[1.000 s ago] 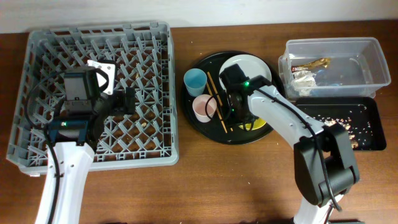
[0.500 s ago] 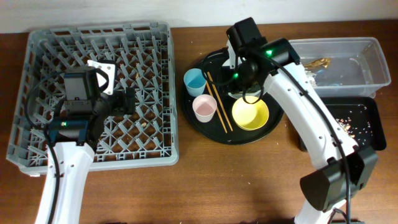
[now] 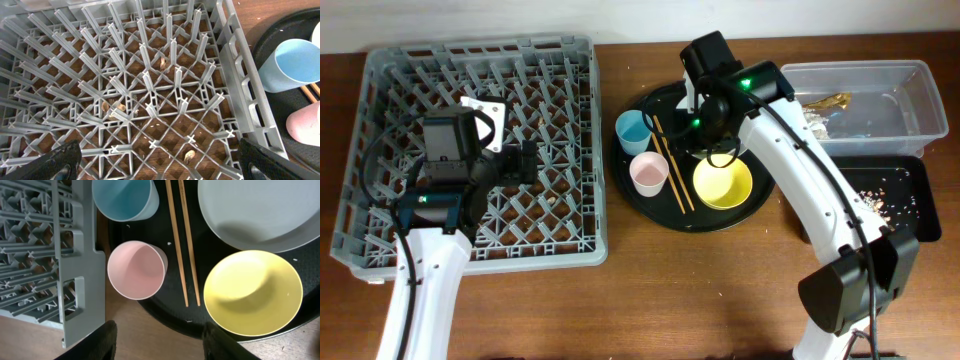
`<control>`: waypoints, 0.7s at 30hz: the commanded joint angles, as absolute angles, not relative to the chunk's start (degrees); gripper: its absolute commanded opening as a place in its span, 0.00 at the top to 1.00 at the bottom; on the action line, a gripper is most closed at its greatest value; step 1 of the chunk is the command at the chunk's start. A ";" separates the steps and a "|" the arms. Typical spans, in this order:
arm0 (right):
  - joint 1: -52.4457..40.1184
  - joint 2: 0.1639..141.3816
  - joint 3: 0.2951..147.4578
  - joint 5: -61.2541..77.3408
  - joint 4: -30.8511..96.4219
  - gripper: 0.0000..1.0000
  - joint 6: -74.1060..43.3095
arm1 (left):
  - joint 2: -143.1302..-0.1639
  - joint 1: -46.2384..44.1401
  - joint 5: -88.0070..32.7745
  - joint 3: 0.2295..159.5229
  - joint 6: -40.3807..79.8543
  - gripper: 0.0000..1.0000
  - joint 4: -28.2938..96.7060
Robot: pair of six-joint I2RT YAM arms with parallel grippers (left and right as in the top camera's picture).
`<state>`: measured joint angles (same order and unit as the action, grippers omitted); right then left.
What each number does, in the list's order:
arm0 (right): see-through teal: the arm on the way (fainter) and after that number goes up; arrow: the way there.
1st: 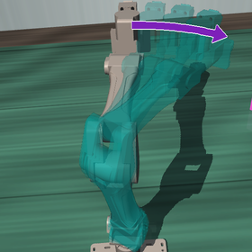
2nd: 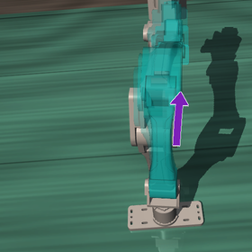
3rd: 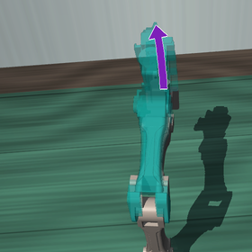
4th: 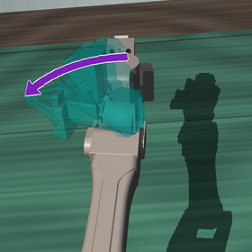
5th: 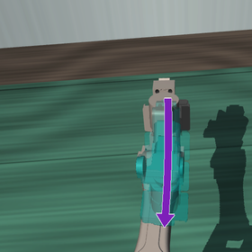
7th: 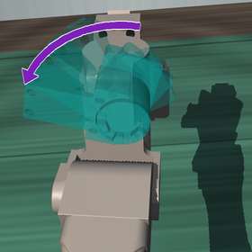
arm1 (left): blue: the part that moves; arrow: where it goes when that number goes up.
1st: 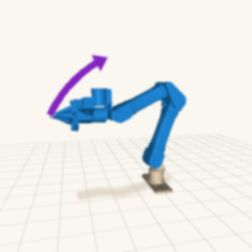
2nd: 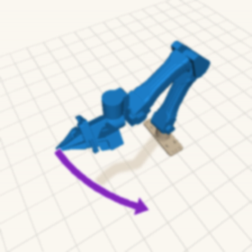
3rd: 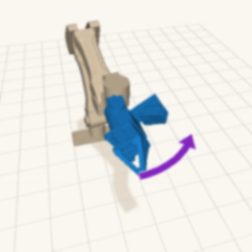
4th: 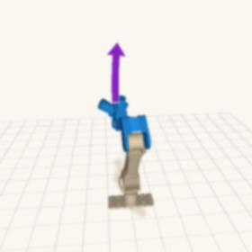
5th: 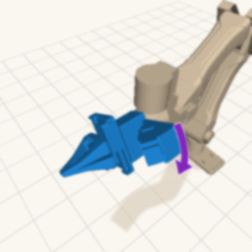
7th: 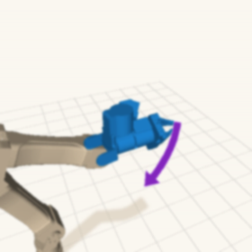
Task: Sort waste into correct bins and load items into the dishwasher rack
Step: 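Grasp the pink cup with the right gripper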
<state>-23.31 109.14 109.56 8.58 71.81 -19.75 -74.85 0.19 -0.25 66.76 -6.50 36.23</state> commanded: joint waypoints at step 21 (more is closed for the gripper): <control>-23.73 120.20 109.78 8.45 68.77 0.40 -20.45 | -74.89 0.16 -25.34 67.77 -7.38 0.01 33.89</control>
<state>-23.35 117.51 109.56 9.13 68.75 -20.01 -74.85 0.19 -20.14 66.76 -6.50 34.22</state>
